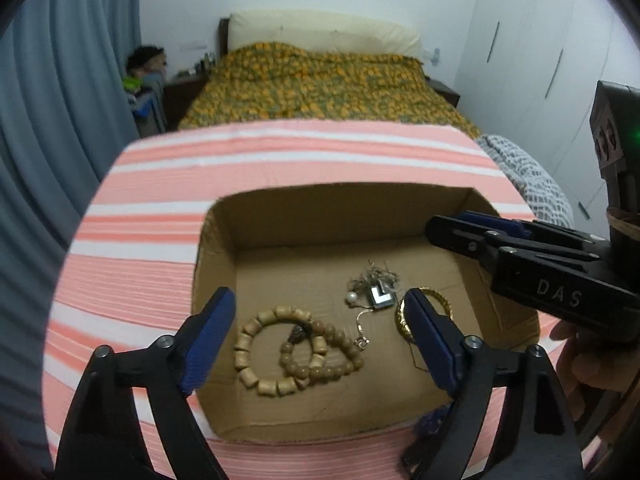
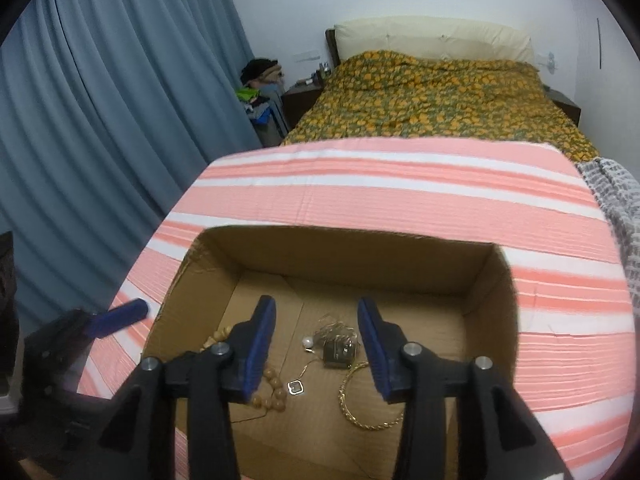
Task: Organize jewelry
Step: 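Move both tools back toward the black and green bead bracelets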
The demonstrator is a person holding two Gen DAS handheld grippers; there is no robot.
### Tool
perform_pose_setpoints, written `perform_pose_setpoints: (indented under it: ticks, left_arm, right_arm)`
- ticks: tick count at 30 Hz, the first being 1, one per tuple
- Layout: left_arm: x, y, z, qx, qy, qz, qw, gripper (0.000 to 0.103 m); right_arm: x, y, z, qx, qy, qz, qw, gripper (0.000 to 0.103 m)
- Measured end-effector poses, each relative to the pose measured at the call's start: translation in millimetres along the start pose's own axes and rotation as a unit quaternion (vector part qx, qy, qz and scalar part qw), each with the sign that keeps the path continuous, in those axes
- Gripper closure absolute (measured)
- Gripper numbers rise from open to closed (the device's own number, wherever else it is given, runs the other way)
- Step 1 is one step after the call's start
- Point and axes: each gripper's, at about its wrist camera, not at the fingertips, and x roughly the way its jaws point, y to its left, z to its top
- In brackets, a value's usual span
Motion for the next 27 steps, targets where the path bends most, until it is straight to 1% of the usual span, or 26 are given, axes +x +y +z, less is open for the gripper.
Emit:
perform_pose_setpoints:
  ticks: [4,7,10,11,16,17,19,21,23,24,25,27]
  left_arm:
    - [-21,-2,-13,0.009,-0.014,0.008,0.9998,0.008]
    - [-42,-7,-34,0.025,-0.022,0.013,0.9994,0.006]
    - [-62,-10,-56,0.033,-0.026,0.013,0.999,0.005]
    - [-73,-11,-70,0.039,-0.028,0.01,0.9988,0.005]
    - [-122,-6,-117,0.048,-0.041,0.02,0.9978,0.004]
    - [-137,-2,-131,0.049,-0.043,0.028,0.9975,0.004]
    - [-159,6,-148,0.055,-0.048,0.043,0.9964,0.004]
    - [-187,16,-167,0.062,-0.05,0.068,0.9945,0.004]
    - [-213,28,-181,0.065,-0.047,0.093,0.9924,0.004]
    - [-234,37,-189,0.066,-0.048,0.109,0.9907,0.002]
    - [-248,43,-193,0.065,-0.05,0.119,0.9895,0.001]
    - [-269,54,-201,0.057,-0.056,0.129,0.9884,0.0]
  right_arm:
    - [-21,3,-8,-0.015,-0.012,-0.023,1.0,0.048]
    - [-44,8,-27,-0.035,-0.019,-0.037,0.999,0.048]
    - [-72,11,-57,-0.045,-0.02,-0.045,0.998,0.045]
    - [-79,10,-64,-0.047,-0.022,-0.047,0.998,0.044]
    - [-133,5,-129,-0.067,-0.036,-0.058,0.995,0.044]
    - [-143,3,-144,-0.068,-0.035,-0.062,0.995,0.044]
    - [-160,0,-169,-0.067,-0.031,-0.069,0.995,0.044]
    - [-178,-4,-200,-0.065,-0.028,-0.079,0.994,0.044]
    - [-191,-7,-221,-0.062,-0.025,-0.089,0.994,0.044]
    - [-200,-9,-233,-0.058,-0.026,-0.097,0.993,0.044]
    - [-209,-11,-246,-0.053,-0.027,-0.107,0.993,0.043]
    - [-224,-15,-264,-0.045,-0.028,-0.127,0.991,0.035]
